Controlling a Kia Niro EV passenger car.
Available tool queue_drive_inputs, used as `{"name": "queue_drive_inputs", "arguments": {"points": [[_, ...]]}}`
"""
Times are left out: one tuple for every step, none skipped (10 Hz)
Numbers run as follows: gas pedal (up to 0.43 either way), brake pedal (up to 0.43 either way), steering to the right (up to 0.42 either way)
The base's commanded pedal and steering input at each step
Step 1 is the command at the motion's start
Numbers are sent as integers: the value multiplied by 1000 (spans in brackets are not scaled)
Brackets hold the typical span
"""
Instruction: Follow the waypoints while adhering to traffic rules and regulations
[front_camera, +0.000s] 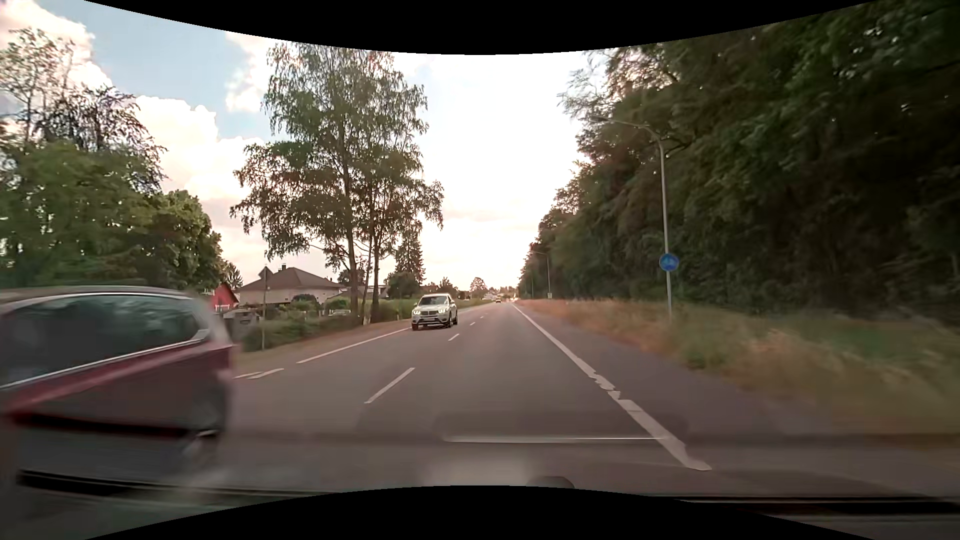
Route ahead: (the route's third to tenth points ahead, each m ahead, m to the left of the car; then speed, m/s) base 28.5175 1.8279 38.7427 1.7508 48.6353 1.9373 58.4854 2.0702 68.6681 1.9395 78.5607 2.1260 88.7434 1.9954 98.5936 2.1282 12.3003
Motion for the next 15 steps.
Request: {"name": "queue_drive_inputs", "arguments": {"points": [[39,0,-6],[39,0,-6],[39,0,-6],[39,0,-6],[39,0,-6],[39,0,-5],[39,0,-6],[39,0,-5],[39,0,-6],[39,0,-7],[39,0,-8],[39,0,-8],[39,0,-8],[39,0,-8],[39,0,-8]]}}
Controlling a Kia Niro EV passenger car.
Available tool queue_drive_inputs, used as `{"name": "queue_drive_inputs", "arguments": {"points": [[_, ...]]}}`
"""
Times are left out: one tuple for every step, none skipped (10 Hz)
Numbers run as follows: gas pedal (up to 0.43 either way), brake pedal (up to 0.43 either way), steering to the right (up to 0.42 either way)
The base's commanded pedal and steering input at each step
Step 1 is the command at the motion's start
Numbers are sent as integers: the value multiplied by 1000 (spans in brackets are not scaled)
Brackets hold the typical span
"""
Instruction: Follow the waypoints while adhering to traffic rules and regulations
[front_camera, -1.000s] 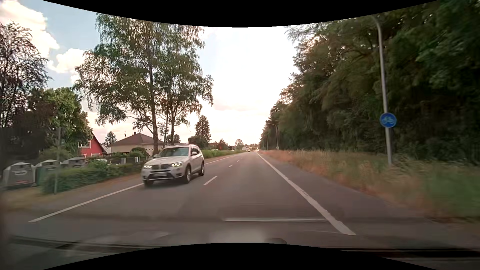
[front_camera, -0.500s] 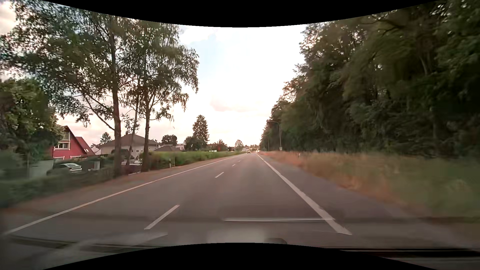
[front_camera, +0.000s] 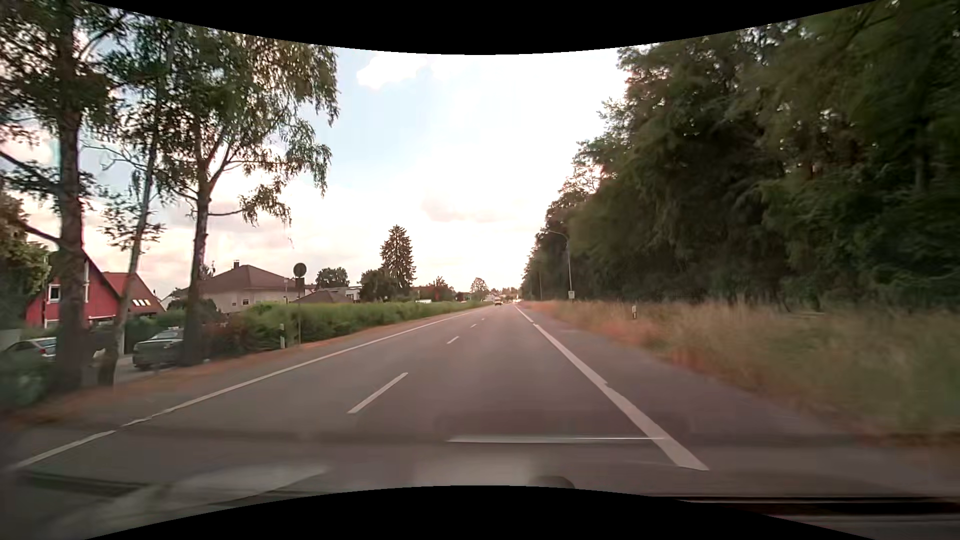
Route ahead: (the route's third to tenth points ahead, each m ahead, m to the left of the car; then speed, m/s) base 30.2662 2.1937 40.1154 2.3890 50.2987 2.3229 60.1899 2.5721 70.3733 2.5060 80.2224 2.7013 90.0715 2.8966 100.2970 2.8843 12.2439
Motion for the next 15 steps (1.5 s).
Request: {"name": "queue_drive_inputs", "arguments": {"points": [[39,0,-8],[39,0,-8],[39,0,-8],[39,0,-8],[39,0,-8],[39,0,-7],[39,0,-5],[39,0,-4],[39,0,-4],[39,0,-4],[39,0,-4],[39,0,-4],[39,0,-4],[39,0,-4],[39,0,-4]]}}
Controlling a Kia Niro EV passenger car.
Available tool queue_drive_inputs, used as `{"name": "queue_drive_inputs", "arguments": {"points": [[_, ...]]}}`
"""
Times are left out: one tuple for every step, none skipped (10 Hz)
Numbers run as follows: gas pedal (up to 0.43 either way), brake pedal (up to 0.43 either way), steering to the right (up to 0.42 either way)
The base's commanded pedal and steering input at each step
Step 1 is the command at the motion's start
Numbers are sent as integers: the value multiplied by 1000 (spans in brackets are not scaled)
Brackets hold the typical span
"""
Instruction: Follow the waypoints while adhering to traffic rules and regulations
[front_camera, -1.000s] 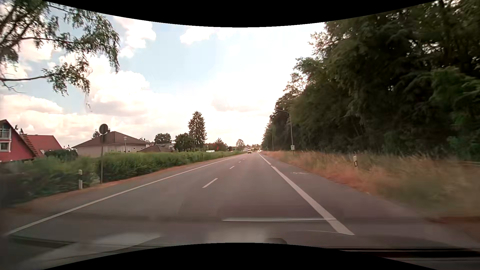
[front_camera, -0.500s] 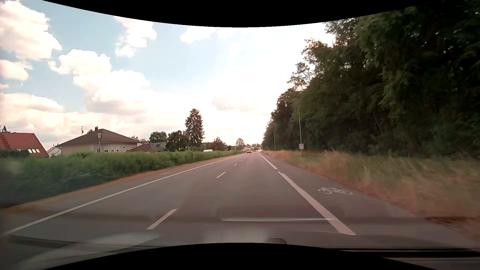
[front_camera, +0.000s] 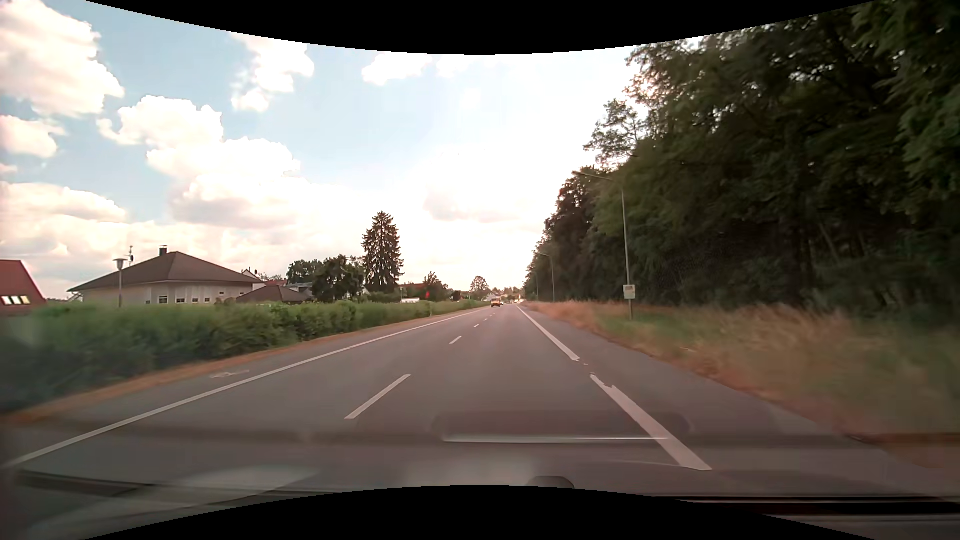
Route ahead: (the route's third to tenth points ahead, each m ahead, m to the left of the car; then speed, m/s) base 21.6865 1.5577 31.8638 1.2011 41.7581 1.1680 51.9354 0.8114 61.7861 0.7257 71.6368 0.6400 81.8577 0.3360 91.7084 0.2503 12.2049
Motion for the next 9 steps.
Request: {"name": "queue_drive_inputs", "arguments": {"points": [[39,0,-4],[39,0,-4],[47,0,-4],[59,0,-4],[59,0,-4],[59,0,-4],[59,0,-4],[59,0,-4],[59,0,-4]]}}
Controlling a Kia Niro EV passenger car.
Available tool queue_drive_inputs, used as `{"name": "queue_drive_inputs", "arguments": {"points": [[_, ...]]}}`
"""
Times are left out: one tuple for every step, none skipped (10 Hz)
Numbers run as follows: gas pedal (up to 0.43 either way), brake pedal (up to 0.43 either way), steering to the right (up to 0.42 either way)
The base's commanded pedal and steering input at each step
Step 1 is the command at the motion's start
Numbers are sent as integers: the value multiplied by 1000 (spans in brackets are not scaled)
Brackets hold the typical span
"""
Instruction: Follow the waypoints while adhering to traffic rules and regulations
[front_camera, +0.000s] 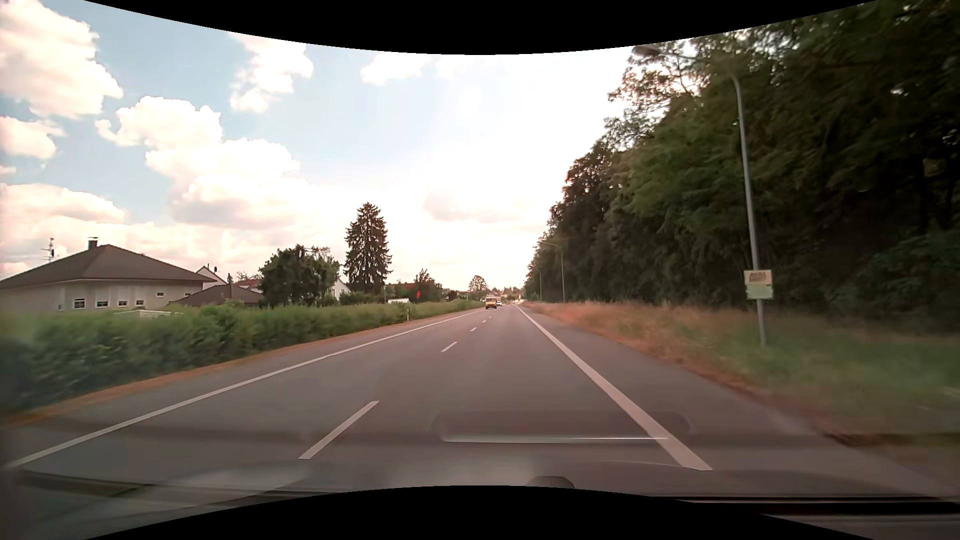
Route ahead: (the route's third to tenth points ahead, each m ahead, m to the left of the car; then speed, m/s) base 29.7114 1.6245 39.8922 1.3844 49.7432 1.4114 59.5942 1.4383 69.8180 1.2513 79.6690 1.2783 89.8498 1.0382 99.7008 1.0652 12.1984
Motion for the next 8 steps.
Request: {"name": "queue_drive_inputs", "arguments": {"points": [[59,0,-4],[59,0,-4],[59,0,-4],[59,0,-4],[59,0,-4],[59,0,-4],[59,0,-4],[59,0,-4]]}}
